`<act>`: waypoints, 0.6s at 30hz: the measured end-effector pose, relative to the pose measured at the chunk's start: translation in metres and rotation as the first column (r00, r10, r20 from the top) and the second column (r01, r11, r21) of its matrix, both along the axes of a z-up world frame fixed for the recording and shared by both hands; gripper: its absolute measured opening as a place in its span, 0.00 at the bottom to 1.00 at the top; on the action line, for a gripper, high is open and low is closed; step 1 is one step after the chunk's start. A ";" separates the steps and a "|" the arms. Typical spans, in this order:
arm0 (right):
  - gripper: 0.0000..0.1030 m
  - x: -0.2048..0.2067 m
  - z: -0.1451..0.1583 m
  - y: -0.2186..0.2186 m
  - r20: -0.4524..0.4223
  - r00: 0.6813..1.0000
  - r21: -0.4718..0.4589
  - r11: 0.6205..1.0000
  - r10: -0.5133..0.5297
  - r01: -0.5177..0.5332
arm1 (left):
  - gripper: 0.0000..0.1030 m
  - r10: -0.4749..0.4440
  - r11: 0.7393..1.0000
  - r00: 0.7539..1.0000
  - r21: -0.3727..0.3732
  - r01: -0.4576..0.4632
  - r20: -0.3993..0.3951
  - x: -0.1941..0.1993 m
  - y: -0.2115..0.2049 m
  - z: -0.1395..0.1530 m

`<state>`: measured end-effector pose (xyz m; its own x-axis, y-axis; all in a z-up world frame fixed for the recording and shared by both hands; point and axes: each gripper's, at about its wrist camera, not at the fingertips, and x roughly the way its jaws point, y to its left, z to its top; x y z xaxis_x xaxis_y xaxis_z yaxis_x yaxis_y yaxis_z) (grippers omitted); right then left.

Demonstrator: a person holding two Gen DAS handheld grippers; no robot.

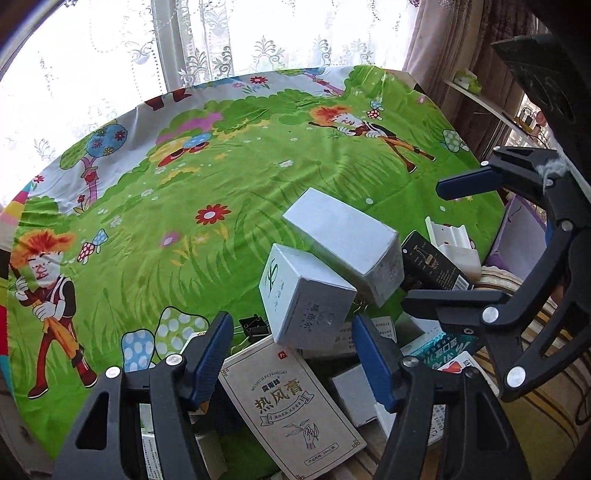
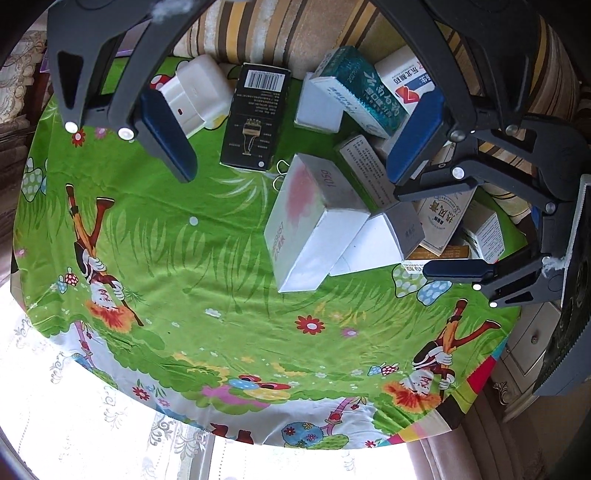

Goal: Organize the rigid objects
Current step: 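Move the left tool toward a small white box while the right tool approaches a white rectangular box, then close the left tool on the small white box while the right tool grips the white rectangular box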

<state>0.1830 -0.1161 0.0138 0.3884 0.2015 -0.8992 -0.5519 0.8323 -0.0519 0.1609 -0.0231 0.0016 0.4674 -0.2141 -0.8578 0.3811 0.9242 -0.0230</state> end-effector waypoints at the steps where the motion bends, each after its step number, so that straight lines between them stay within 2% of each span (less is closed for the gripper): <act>1: 1.00 0.000 -0.002 0.002 0.001 1.000 -0.014 1.000 0.010 -0.010 | 0.64 -0.013 1.000 1.000 0.000 0.013 0.004 0.000 0.000 -0.001; 7: 1.00 0.003 -0.010 0.006 0.011 0.997 -0.069 0.995 0.072 -0.071 | 0.62 -0.036 0.999 0.999 -0.021 0.036 0.008 0.002 0.004 -0.003; 11: 0.99 0.001 -0.017 0.012 0.038 0.987 -0.122 0.981 0.154 -0.149 | 0.62 -0.053 0.996 0.999 -0.066 0.052 -0.012 0.005 0.007 -0.004; 18: 0.96 0.005 -0.031 0.022 0.058 0.981 -0.145 0.974 0.183 -0.173 | 0.61 -0.050 0.995 0.998 -0.087 0.046 -0.034 0.010 0.003 -0.005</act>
<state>0.1877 -0.0941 -0.0171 0.4206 0.1484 -0.8950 -0.6815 0.7029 -0.2037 0.1709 -0.0201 -0.0036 0.4238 -0.3090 -0.8514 0.4225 0.8989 -0.1160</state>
